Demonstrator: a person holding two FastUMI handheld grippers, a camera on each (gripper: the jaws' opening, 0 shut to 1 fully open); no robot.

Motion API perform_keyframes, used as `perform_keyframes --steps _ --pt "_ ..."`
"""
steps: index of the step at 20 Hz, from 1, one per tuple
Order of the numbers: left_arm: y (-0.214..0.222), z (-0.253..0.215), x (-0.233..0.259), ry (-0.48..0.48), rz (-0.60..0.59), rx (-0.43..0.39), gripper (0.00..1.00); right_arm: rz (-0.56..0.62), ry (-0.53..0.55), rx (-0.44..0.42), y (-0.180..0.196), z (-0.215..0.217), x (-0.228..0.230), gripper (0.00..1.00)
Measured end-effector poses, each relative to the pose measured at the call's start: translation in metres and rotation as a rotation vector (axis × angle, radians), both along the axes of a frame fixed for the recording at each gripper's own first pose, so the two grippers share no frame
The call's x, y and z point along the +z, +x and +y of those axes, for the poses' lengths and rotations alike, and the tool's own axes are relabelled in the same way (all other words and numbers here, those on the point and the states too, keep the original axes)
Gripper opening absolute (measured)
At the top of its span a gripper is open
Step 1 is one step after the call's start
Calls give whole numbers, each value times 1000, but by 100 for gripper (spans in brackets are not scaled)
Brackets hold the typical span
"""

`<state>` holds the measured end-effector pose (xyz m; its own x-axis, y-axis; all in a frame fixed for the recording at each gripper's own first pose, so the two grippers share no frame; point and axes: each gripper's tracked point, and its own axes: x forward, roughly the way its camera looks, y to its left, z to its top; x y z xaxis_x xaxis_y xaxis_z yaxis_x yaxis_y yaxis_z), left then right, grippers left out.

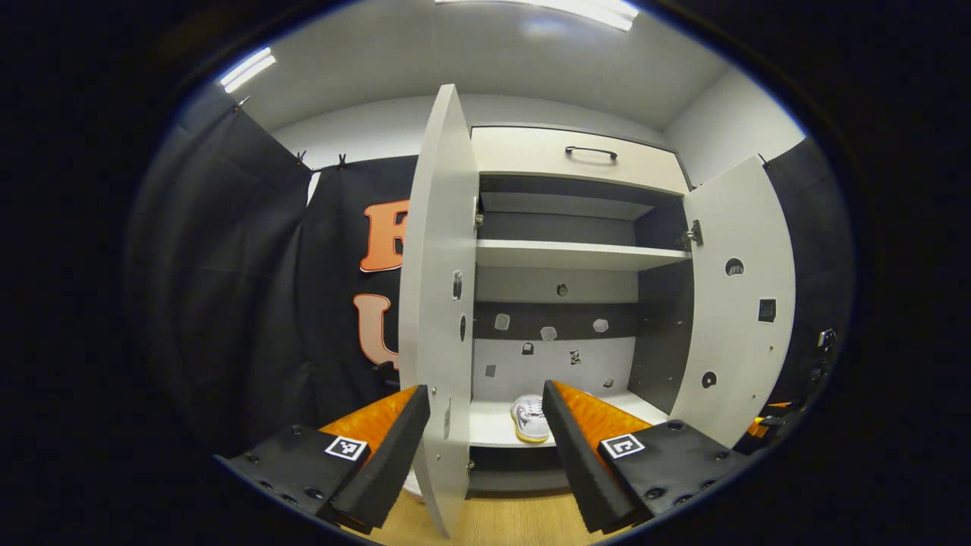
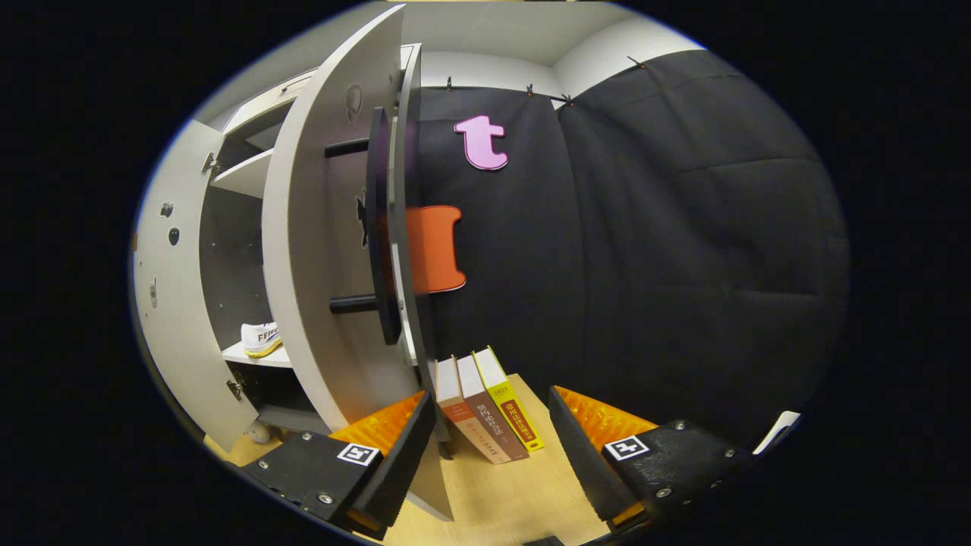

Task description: Grab one shoe with the right hand and put it into the shoe cabinet, grab the other shoe with the left hand and put it into the shoe cabinet; then close the right door with the right hand and the left door with the left hand.

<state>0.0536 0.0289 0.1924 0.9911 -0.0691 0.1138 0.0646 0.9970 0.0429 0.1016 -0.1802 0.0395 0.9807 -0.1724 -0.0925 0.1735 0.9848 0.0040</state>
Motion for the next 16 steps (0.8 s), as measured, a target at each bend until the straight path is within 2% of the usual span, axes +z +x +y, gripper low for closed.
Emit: perform_keyframes --steps 4,5,6,9,15,16 --pt "0 12 -5 11 14 8 96 8 16 14 3 4 -2 91" --pt "1 10 -6 8 17 4 96 8 13 15 2 7 -1 99" --pt "2 9 -6 4 19 -2 94 9 4 18 3 8 -1 89" --pt "1 7 -7 -3 24 -24 94 10 -2 26 1 17 0 89" --pt "6 6 -10 3 36 -51 96 21 9 100 7 52 -4 89" --pt "7 6 -11 1 40 -52 94 25 12 116 9 60 -5 89"
